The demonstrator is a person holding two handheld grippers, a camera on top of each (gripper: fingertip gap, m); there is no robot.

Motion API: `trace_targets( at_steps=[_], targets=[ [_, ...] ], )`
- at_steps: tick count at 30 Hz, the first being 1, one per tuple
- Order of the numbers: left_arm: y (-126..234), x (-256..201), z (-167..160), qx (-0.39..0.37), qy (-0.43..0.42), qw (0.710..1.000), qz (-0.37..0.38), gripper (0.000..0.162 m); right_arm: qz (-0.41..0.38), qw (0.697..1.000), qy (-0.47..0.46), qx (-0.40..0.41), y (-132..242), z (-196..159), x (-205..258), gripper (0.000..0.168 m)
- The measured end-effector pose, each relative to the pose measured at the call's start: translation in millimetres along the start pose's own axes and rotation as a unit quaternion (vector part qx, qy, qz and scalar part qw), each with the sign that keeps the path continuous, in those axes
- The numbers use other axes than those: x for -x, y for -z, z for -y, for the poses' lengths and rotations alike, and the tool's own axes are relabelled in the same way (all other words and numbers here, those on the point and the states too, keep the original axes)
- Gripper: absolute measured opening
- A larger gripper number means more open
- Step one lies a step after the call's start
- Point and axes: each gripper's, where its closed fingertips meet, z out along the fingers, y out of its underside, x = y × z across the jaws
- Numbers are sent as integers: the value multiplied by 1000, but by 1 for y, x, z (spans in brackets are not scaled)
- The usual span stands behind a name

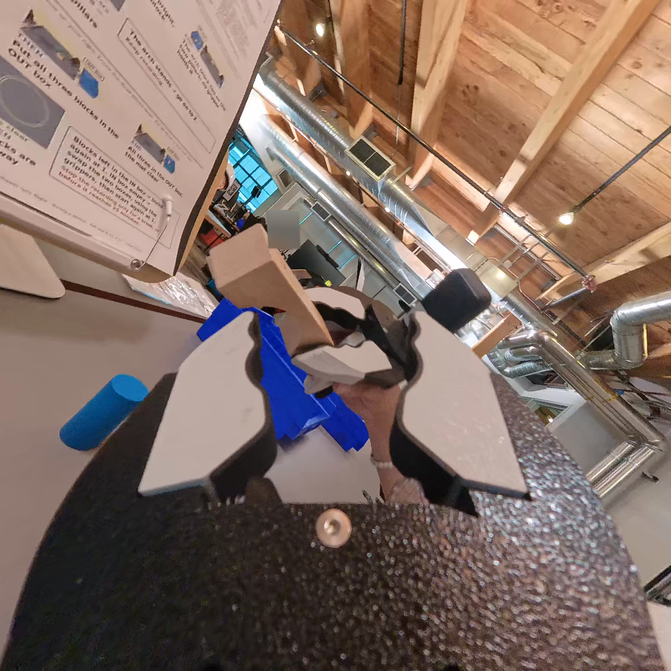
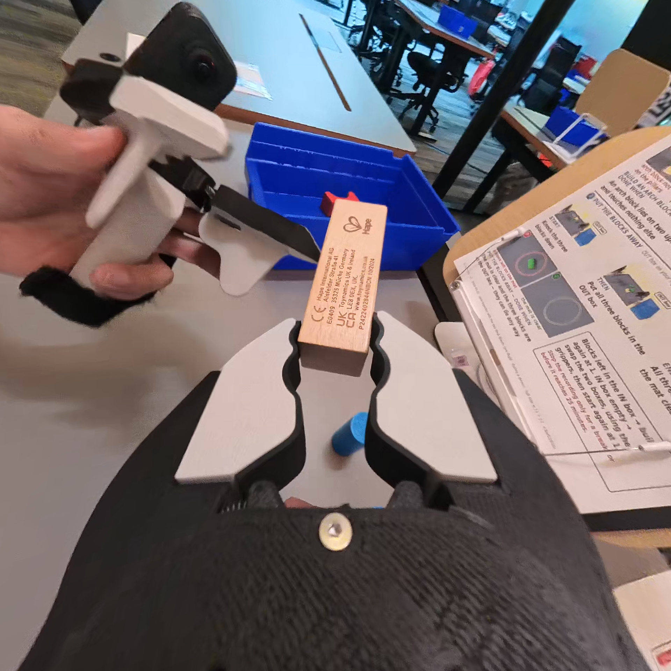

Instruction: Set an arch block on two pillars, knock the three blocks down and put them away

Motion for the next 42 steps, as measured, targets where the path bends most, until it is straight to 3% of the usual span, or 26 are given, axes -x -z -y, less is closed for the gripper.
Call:
trace_targets(
  at_steps=[1, 7, 15, 26, 42],
  targets=[
    [2, 0, 0, 1, -6, 1000, -4, 78, 4, 1000, 1, 2, 6, -3, -6, 36],
    [19, 14, -6, 29, -31, 999, 13, 79, 71, 995, 47, 51, 31, -52, -31, 36],
    [44, 32, -15, 34, -16, 999, 19, 77, 126, 990, -4, 65, 23, -105, -44, 36],
    [52, 38, -17, 41, -26, 999, 18, 74, 151, 986, -57, 34, 21, -136, -40, 35],
    [43, 40, -28, 55, -19, 998, 11, 69, 144, 985, -90, -1, 20, -148, -41, 35]
  ],
)
